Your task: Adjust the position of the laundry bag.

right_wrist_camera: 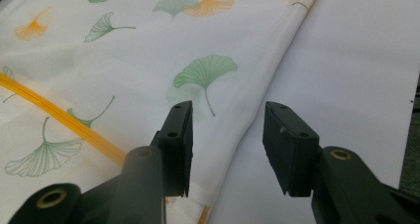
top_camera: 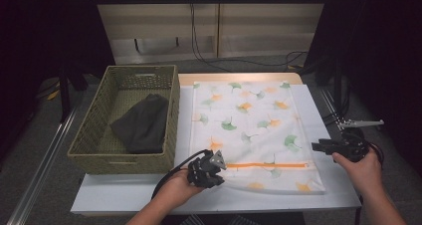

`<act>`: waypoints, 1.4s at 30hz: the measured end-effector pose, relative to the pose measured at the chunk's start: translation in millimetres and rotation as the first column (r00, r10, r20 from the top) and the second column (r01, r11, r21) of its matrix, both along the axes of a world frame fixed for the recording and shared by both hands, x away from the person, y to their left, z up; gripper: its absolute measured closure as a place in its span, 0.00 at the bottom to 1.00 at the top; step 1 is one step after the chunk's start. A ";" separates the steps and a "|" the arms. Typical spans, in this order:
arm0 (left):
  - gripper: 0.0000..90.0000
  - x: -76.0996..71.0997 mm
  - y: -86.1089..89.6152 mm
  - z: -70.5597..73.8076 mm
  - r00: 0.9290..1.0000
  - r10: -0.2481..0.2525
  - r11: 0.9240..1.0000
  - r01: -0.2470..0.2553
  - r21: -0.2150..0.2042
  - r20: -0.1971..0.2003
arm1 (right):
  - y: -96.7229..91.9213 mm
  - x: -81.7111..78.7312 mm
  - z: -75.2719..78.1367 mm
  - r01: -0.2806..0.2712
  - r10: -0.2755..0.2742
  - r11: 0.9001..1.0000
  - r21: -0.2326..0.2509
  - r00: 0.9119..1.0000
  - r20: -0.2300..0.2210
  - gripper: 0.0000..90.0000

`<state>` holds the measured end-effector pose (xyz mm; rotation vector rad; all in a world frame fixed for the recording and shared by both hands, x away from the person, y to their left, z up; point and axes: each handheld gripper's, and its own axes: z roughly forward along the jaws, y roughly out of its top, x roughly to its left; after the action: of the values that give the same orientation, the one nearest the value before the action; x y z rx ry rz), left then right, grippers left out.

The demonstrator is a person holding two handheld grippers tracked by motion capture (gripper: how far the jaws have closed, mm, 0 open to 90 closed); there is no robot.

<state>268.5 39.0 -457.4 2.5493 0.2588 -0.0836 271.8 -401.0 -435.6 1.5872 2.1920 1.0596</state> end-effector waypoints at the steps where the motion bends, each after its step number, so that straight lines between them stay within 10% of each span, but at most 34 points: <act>1: 1.00 -0.7 0.5 0.1 1.000 -0.016 1.000 0.016 0.001 0.001 | 1.5 -1.7 0.5 0.003 -0.003 1.000 -0.002 1.000 -0.006 0.63; 6: 0.99 -3.7 -1.2 2.8 0.997 -0.079 0.997 0.079 0.016 -0.021 | 4.5 -5.7 2.4 -0.005 0.005 1.000 -0.023 1.000 -0.009 0.64; 10: 0.67 -2.8 -0.2 3.5 0.998 -0.055 0.998 0.054 -0.034 -0.036 | 6.0 -10.7 3.2 -0.014 0.014 0.999 -0.039 1.000 -0.014 0.65; 16: 0.55 3.5 2.7 14.4 0.999 -0.020 0.988 0.012 -0.154 -0.049 | 6.5 -18.1 2.8 -0.016 0.014 0.998 -0.060 1.000 -0.025 0.66; 30: 0.47 20.2 0.5 22.1 0.997 0.077 0.960 -0.082 -0.267 -0.031 | 13.3 -31.9 -9.8 -0.049 0.042 0.996 -0.073 0.995 -0.089 0.67; 42: 0.46 23.4 -5.0 28.8 0.997 0.071 0.960 -0.071 -0.271 -0.009 | 17.4 -29.7 -25.7 -0.070 0.058 0.995 -0.077 0.986 -0.154 0.71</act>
<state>291.9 34.0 -428.7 2.2649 0.3159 -0.0843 242.2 -383.6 -461.3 1.6197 2.3674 0.8787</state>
